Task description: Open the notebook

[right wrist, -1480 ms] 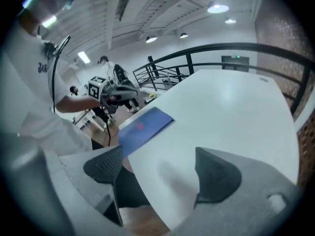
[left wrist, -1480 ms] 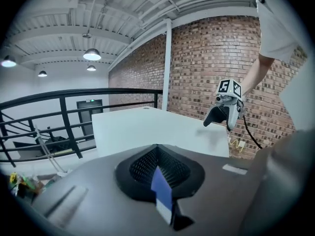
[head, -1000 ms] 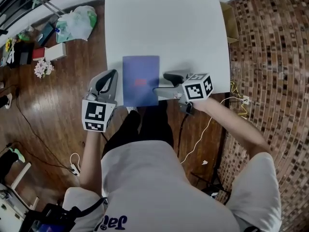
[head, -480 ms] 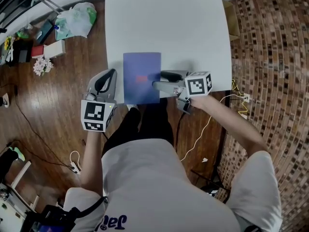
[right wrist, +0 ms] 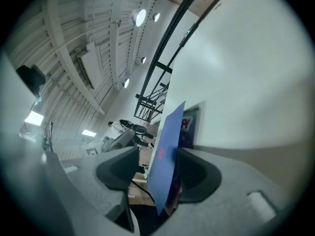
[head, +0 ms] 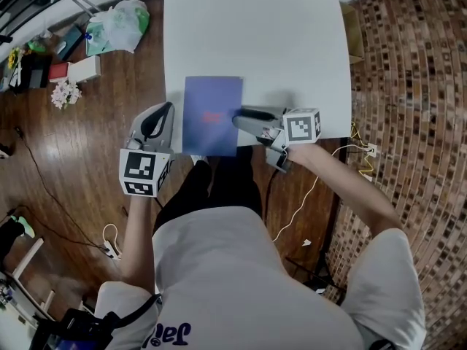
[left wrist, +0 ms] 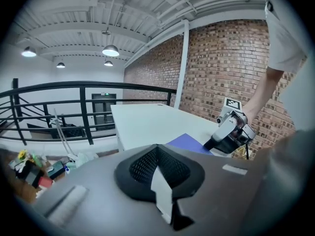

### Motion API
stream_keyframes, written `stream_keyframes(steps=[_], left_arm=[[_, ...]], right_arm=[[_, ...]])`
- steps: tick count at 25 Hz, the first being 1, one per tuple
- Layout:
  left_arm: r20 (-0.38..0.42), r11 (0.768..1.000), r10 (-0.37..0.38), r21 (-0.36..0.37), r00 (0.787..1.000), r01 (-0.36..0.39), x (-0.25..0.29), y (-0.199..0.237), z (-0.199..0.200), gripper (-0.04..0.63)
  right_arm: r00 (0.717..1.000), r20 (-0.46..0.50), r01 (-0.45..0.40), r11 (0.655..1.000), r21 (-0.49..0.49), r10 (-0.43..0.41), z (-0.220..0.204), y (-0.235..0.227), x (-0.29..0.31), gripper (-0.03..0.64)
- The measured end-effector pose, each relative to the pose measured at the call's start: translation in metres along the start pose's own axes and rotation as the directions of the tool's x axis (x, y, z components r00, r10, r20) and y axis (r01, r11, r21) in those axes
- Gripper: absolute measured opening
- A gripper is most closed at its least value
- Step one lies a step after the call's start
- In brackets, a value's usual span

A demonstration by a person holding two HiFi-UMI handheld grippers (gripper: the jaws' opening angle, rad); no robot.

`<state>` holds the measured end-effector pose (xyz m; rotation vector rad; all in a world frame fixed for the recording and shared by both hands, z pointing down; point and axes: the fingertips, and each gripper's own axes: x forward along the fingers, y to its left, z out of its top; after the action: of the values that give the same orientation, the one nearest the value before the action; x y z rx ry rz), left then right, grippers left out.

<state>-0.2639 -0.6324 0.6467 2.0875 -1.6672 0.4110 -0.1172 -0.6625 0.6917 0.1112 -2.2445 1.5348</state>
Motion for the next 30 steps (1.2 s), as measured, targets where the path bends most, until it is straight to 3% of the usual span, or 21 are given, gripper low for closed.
stream_keyframes(steps=[5,8,14,19,26,30], left_arm=[[0.026,1.0,0.029,-0.011,0.999,-0.029,-0.01,0.008,0.01,0.017],[0.044,0.997,0.07,-0.037,0.997,-0.068,-0.02,0.016,0.018,0.017],[0.085,0.978,0.196,-0.086,0.977,-0.189,-0.054,0.049,0.022,0.017],[0.096,0.948,0.303,-0.13,0.948,-0.29,-0.096,0.073,0.011,0.017],[0.077,0.903,0.4,-0.203,0.913,-0.378,-0.138,0.085,-0.018,0.017],[0.072,0.894,0.412,-0.222,0.908,-0.389,-0.147,0.083,-0.026,0.017]], right_arm=[[0.999,0.012,-0.041,0.999,-0.005,0.042,0.012,0.026,0.002,0.138],[0.995,-0.005,-0.101,0.995,-0.024,0.101,0.021,0.056,0.007,0.12],[0.973,-0.128,-0.213,0.965,-0.152,0.194,0.024,0.114,0.037,0.11],[0.944,-0.224,-0.295,0.926,-0.235,0.243,0.021,0.144,0.09,0.08],[0.931,-0.304,-0.3,0.9,-0.317,0.203,0.007,0.146,0.165,0.068],[0.92,-0.376,-0.266,0.875,-0.406,0.105,-0.019,0.129,0.197,0.054]])
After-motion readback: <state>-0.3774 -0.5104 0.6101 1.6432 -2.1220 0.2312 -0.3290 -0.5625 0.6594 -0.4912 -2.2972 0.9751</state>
